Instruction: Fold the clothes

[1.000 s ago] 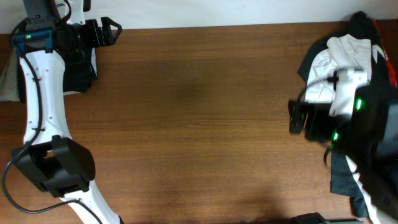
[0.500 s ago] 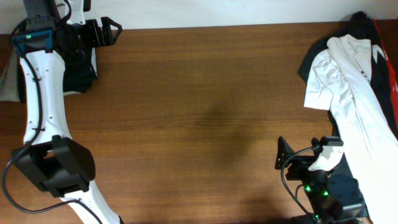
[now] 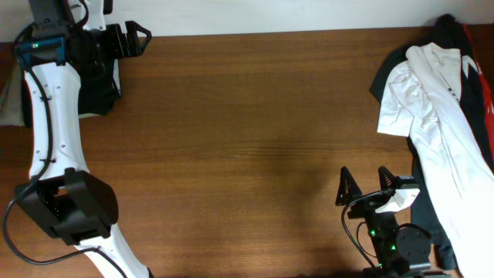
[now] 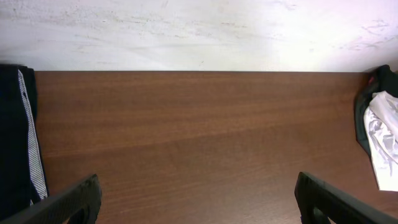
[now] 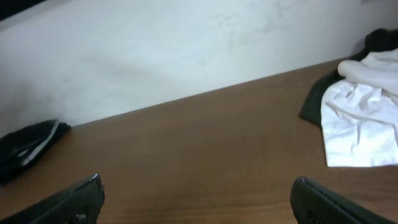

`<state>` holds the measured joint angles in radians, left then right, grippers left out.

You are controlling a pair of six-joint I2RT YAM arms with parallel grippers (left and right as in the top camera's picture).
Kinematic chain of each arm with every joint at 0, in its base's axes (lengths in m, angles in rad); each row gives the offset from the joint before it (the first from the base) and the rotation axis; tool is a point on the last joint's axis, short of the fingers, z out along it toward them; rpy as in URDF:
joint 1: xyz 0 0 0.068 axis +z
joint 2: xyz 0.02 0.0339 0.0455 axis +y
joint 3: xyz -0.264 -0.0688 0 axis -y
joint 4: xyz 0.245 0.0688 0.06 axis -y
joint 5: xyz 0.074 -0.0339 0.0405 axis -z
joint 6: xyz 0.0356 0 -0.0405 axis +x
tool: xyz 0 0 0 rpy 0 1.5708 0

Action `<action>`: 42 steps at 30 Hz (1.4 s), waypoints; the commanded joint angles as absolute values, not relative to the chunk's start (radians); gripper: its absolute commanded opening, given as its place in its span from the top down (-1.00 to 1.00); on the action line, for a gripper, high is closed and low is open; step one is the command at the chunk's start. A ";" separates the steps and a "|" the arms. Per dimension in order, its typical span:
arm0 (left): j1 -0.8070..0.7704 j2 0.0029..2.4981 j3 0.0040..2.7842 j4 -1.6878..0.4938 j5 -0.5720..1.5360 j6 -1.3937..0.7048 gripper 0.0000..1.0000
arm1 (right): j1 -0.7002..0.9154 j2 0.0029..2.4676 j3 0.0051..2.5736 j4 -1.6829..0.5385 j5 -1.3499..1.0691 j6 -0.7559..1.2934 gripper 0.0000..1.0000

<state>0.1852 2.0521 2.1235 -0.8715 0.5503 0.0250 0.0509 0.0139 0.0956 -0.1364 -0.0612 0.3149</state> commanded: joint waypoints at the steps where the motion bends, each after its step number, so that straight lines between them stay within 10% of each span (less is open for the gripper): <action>1: 0.181 2.029 2.138 -0.869 0.561 0.019 -0.98 | 0.030 0.003 0.032 -0.050 -0.086 0.323 -0.97; 42: 0.181 2.029 2.138 -0.869 0.561 0.019 -0.98 | 0.011 0.004 0.006 -0.079 -0.003 0.267 -0.97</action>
